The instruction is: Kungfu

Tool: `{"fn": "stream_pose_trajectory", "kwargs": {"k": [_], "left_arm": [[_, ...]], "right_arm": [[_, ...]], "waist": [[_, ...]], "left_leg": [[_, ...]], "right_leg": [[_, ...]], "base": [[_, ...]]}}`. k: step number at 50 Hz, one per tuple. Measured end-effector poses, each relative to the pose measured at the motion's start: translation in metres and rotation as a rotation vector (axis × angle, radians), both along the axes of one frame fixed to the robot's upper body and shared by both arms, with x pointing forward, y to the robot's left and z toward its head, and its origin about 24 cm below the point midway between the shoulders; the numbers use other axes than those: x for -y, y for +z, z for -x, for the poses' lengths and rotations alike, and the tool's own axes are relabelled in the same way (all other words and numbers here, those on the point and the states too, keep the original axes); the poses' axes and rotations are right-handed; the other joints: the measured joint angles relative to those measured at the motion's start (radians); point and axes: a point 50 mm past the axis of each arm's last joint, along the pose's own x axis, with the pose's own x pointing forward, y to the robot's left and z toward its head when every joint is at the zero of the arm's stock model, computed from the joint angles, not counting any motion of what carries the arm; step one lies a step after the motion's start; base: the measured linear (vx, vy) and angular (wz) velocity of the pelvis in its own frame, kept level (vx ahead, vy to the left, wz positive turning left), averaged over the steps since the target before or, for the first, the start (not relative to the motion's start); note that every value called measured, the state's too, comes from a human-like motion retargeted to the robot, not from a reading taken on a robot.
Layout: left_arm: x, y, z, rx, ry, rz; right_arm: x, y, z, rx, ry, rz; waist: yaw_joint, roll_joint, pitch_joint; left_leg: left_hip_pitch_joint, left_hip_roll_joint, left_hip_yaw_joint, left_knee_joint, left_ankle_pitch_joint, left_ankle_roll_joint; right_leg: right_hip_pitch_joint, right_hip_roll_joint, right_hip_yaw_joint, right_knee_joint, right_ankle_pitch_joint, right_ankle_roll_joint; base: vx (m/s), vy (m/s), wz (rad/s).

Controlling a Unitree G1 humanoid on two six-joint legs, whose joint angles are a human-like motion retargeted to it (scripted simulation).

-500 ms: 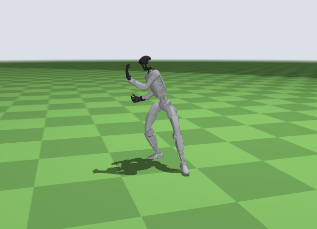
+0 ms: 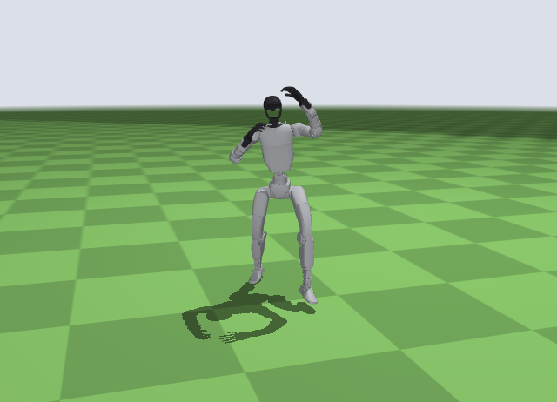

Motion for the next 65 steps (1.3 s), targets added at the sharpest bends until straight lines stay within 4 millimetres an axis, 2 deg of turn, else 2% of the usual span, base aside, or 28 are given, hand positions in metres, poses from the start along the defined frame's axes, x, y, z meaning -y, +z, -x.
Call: {"fn": "stream_pose_trajectory", "kwargs": {"k": [2,3,5,6,7,8,10,12,15,17,20,22,28,31,35,38,40,43,46,48,50,52,54,57,60,62,63,65], "left_arm": [[0.026,0.009,0.005,0.002,-0.086,-0.065],[0.04,0.011,0.008,0.007,-0.117,-0.1],[0.054,0.015,0.011,0.03,-0.103,-0.129],[0.051,0.019,0.017,0.067,-0.066,-0.118],[0.047,0.022,0.021,0.099,-0.031,-0.105],[0.041,0.022,0.023,0.117,0.0,-0.091],[0.038,0.029,0.036,0.184,0.027,-0.083],[0.039,0.034,0.049,0.239,0.058,-0.099],[0.033,0.03,0.042,0.218,0.078,-0.079],[0.031,0.028,0.042,0.221,0.08,-0.073],[0.029,0.027,0.043,0.229,0.079,-0.058],[0.027,0.024,0.041,0.239,0.082,-0.032],[0.017,0.016,0.037,0.25,0.116,0.019],[0.016,0.01,0.034,0.218,0.072,0.033],[0.028,-0.009,0.023,0.144,0.007,-0.009],[0.046,-0.034,0.007,0.054,-0.019,-0.092],[0.062,-0.058,-0.005,-0.035,-0.061,-0.161],[0.087,-0.101,-0.022,-0.204,-0.172,-0.248],[0.101,-0.139,-0.034,-0.33,-0.213,-0.287],[0.099,-0.153,-0.038,-0.325,-0.155,-0.281],[0.086,-0.151,-0.047,-0.284,-0.025,-0.211],[0.066,-0.136,-0.057,-0.217,0.092,-0.065],[0.043,-0.119,-0.073,-0.151,0.206,0.086],[-0.004,-0.101,-0.115,-0.12,0.523,0.247],[-0.062,-0.112,-0.157,-0.29,0.966,0.246],[-0.114,-0.117,-0.16,-0.495,1.254,0.097],[-0.14,-0.114,-0.154,-0.579,1.392,0.02],[-0.173,-0.11,-0.14,-0.606,1.635,0.02]], "right_arm": [[0.036,0.035,-0.038,0.068,-0.309,0.207],[0.064,0.039,-0.064,0.04,-0.546,0.313],[0.132,0.018,-0.12,-0.184,-1.136,0.493],[0.166,0.011,-0.126,-0.414,-1.445,0.495],[0.188,0.002,-0.12,-0.628,-1.659,0.518],[0.192,-0.014,-0.118,-0.852,-1.649,0.549],[0.185,-0.008,-0.121,-0.928,-1.52,0.478],[0.175,0.025,-0.125,-0.63,-1.518,0.364],[0.147,0.034,-0.137,-0.266,-1.479,0.535],[0.139,0.037,-0.14,-0.269,-1.482,0.586],[0.137,0.037,-0.142,-0.339,-1.502,0.486],[0.126,0.034,-0.147,-0.33,-1.431,0.495],[0.113,0.026,-0.153,-0.252,-1.397,0.534],[0.109,0.022,-0.155,-0.289,-1.375,0.49],[0.106,0.014,-0.157,-0.319,-1.359,0.409],[0.098,0.009,-0.161,-0.386,-1.318,0.312],[0.089,-0.001,-0.165,-0.465,-1.26,0.227],[0.062,-0.025,-0.174,-0.623,-1.02,0.033],[0.02,-0.057,-0.176,-0.792,-0.569,-0.115],[-0.012,-0.081,-0.167,-0.926,-0.235,-0.197],[-0.04,-0.104,-0.147,-1.008,0.095,-0.265],[-0.058,-0.139,-0.118,-1.057,0.349,-0.345],[-0.061,-0.188,-0.08,-1.145,0.505,-0.483],[-0.036,-0.262,0.001,-1.302,0.603,-0.809],[0.007,-0.311,0.096,-1.415,0.531,-1.256],[0.038,-0.319,0.152,-1.433,0.372,-1.453],[0.052,-0.317,0.173,-1.421,0.271,-1.506],[0.074,-0.311,0.201,-1.395,0.089,-1.539]], "waist": [[0.142,-0.129,-0.043],[0.21,-0.203,-0.06],[0.307,-0.377,-0.113],[0.33,-0.38,-0.068],[0.341,-0.378,-0.035],[0.326,-0.369,-0.028],[0.309,-0.346,0.014],[0.291,-0.345,0.055],[0.282,-0.366,0.005],[0.278,-0.376,0.006],[0.254,-0.368,0.008],[0.228,-0.365,-0.006],[0.195,-0.391,-0.016],[0.192,-0.389,-0.025],[0.193,-0.365,-0.046],[0.197,-0.331,-0.042],[0.181,-0.313,-0.027],[0.127,-0.235,-0.042],[0.043,-0.176,-0.045],[0.003,-0.163,-0.028],[-0.045,-0.147,0.0],[-0.105,-0.122,0.027],[-0.165,-0.096,0.058],[-0.258,-0.053,0.113],[-0.418,0.027,0.151],[-0.518,0.051,0.186],[-0.546,0.055,0.208],[-0.581,0.043,0.26]], "left_leg": [[-0.084,-0.074,-0.064,0.034,-0.015,-0.001],[-0.119,-0.098,-0.08,0.049,-0.025,-0.003],[-0.213,-0.127,-0.043,0.067,-0.045,-0.003],[-0.188,-0.138,-0.053,0.063,-0.048,-0.008],[-0.172,-0.154,-0.069,0.059,-0.049,-0.012],[-0.174,-0.177,-0.094,0.055,-0.043,-0.017],[-0.178,-0.209,-0.144,0.03,-0.011,-0.026],[-0.174,-0.211,-0.158,0.019,0.004,-0.031],[-0.205,-0.189,-0.153,0.023,-0.004,-0.032],[-0.215,-0.185,-0.152,0.028,-0.01,-0.029],[-0.221,-0.186,-0.163,0.04,-0.024,-0.03],[-0.225,-0.185,-0.157,0.056,-0.049,-0.028],[-0.189,-0.187,-0.092,0.104,-0.21,-0.06],[-0.185,-0.18,-0.091,0.126,-0.194,-0.03],[-0.17,-0.163,-0.109,0.142,-0.194,0.017],[-0.097,-0.168,-0.114,0.11,-0.225,0.021],[-0.006,-0.215,-0.094,0.058,-0.237,0.039],[0.075,-0.206,-0.173,-0.001,-0.227,0.027],[0.194,-0.238,-0.214,-0.067,-0.224,0.049],[0.302,-0.279,-0.168,-0.152,-0.206,0.083],[0.4,-0.297,-0.139,-0.217,-0.195,0.09],[0.496,-0.311,-0.132,-0.274,-0.203,0.073],[0.594,-0.321,-0.117,-0.321,-0.221,0.04],[0.72,-0.307,-0.069,-0.366,-0.267,-0.015],[0.757,-0.253,-0.078,-0.371,-0.282,-0.041],[0.775,-0.254,-0.101,-0.367,-0.268,-0.008],[0.793,-0.262,-0.113,-0.37,-0.255,0.018],[0.849,-0.274,-0.126,-0.384,-0.242,0.054]], "right_leg": [[-0.005,0.006,-0.028,-0.023,-0.04,0.0],[-0.023,-0.001,-0.057,-0.02,-0.065,0.0],[-0.116,-0.077,-0.079,0.008,-0.13,0.0],[-0.088,-0.083,-0.095,0.015,-0.149,-0.009],[-0.064,-0.081,-0.105,0.019,-0.162,-0.013],[-0.048,-0.068,-0.105,0.017,-0.167,-0.006],[-0.017,-0.019,-0.116,-0.005,-0.152,0.0],[0.007,0.007,-0.14,-0.025,-0.132,0.0],[-0.032,0.0,-0.138,-0.024,-0.136,0.0],[-0.045,-0.02,-0.14,-0.022,-0.133,0.0],[-0.053,-0.01,-0.122,-0.025,-0.118,0.0],[-0.046,-0.01,-0.128,-0.042,-0.101,0.0],[-0.02,-0.051,-0.109,-0.071,0.003,0.0],[-0.009,-0.043,-0.12,-0.09,0.141,0.0],[-0.014,-0.011,-0.116,-0.085,0.438,0.0],[-0.024,-0.024,-0.084,-0.029,0.639,0.0],[-0.032,-0.077,-0.033,0.057,0.717,0.0],[-0.125,0.071,0.073,0.197,0.489,0.0],[-0.239,0.229,0.267,0.31,0.245,0.0],[-0.332,0.205,0.315,0.321,0.172,0.0],[-0.423,0.187,0.28,0.263,0.155,-0.079],[-0.501,0.219,0.259,0.15,0.19,-0.163],[-0.563,0.246,0.24,0.013,0.309,-0.214],[-0.653,0.292,0.233,-0.179,0.466,-0.225],[-0.797,0.322,0.109,-0.284,0.403,-0.234],[-0.869,0.309,0.062,-0.261,0.344,-0.21],[-0.893,0.311,0.07,-0.234,0.356,-0.216],[-0.921,0.337,0.106,-0.167,0.427,-0.262]], "base": [[0.43,-0.7,2.48],[0.51,-0.6,1.21],[0.42,-0.31,0.5],[0.27,-0.18,0.51],[0.31,-0.13,0.99],[0.29,-0.11,1.32],[0.03,-0.24,1.38],[-0.04,-0.34,0.63],[0.27,0.02,-0.36],[0.08,0.0,-0.5],[0.07,-0.01,-0.16],[0.15,0.04,-0.15],[0.3,0.09,-0.19],[0.38,0.09,-0.19],[0.44,0.12,-0.11],[0.36,0.26,-0.05],[0.42,0.41,0.3],[0.34,0.08,0.44],[0.4,0.17,0.72],[0.25,0.43,-0.08],[0.2,0.31,-0.2],[0.24,0.21,0.17],[0.36,0.24,0.32],[0.38,0.19,0.24],[0.23,0.06,0.78],[0.12,-0.01,0.67],[0.08,-0.01,0.2],[0.08,-0.03,-0.13]]}}
